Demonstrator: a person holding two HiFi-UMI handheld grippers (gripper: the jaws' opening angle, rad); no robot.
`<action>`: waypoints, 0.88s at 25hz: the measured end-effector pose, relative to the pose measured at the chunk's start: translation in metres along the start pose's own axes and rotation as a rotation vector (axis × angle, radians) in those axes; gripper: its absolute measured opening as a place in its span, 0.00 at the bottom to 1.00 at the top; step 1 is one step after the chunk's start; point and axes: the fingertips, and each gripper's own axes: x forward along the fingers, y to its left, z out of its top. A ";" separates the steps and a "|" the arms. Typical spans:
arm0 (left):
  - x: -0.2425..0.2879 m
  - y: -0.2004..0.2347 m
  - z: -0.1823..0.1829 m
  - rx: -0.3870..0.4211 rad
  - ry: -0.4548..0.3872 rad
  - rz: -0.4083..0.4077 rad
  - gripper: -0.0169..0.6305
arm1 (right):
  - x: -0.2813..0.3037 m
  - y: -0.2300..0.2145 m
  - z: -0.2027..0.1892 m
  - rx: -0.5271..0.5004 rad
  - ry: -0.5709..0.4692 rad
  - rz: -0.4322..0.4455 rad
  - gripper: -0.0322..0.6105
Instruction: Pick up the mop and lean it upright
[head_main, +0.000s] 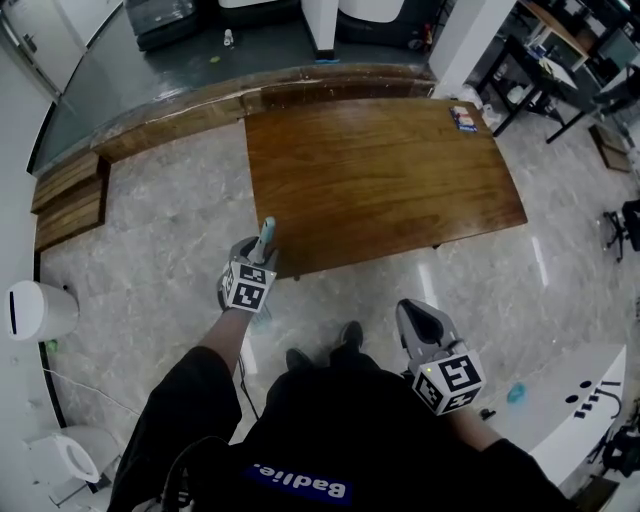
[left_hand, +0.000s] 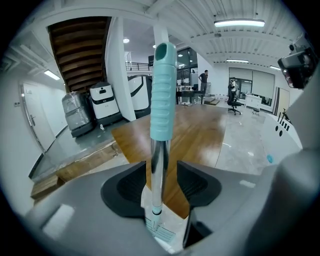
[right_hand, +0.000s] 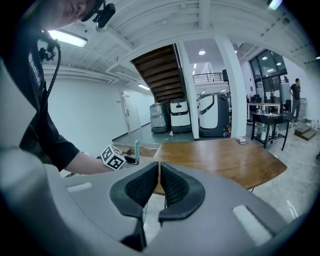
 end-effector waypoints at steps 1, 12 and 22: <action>0.002 0.001 -0.001 -0.002 0.005 0.001 0.34 | -0.001 -0.001 0.000 0.001 0.002 -0.002 0.08; 0.018 0.003 -0.011 0.005 0.051 0.002 0.23 | -0.008 -0.008 -0.006 0.013 0.011 -0.019 0.09; 0.010 -0.003 -0.015 -0.001 0.055 -0.001 0.20 | -0.016 -0.008 -0.006 0.014 0.002 -0.019 0.09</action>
